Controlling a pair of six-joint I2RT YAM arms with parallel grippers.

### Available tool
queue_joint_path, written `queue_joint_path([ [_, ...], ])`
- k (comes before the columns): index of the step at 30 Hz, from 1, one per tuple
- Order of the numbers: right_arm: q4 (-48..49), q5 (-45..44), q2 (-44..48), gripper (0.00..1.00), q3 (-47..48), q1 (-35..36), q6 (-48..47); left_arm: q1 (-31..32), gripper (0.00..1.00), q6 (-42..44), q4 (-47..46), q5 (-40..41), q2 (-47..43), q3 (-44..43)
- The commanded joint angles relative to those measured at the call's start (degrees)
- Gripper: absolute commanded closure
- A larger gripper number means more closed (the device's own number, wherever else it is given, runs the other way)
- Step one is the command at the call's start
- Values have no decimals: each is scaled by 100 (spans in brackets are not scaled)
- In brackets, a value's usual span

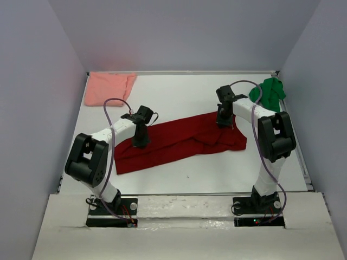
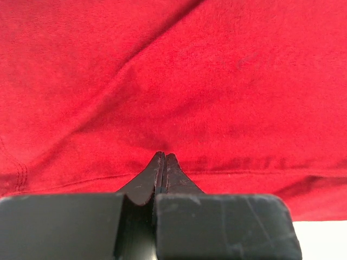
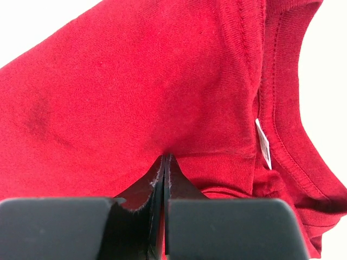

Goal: Fold and stack the t-shirts
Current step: Fold the tshirt

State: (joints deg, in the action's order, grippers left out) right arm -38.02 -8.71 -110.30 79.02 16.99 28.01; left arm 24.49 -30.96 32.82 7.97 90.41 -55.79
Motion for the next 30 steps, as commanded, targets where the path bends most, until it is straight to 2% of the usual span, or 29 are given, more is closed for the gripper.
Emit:
queue_joint_path([
  [1,260,124,-88,100,34,41,-32,222,100,-120,251,346,362,-265],
  [9,216,106,-474,100,245,41,-199,697,100,-226,190,381,1198,-380],
  [16,6,352,-1124,100,974,41,-463,1092,100,-340,-117,-207,1435,-47],
  [24,-574,493,-2319,100,2809,41,-1148,1795,100,-472,-188,-770,1593,-19],
  [30,-1032,1010,-3155,100,4128,41,-1509,2611,100,-770,-65,-1297,1751,-581],
])
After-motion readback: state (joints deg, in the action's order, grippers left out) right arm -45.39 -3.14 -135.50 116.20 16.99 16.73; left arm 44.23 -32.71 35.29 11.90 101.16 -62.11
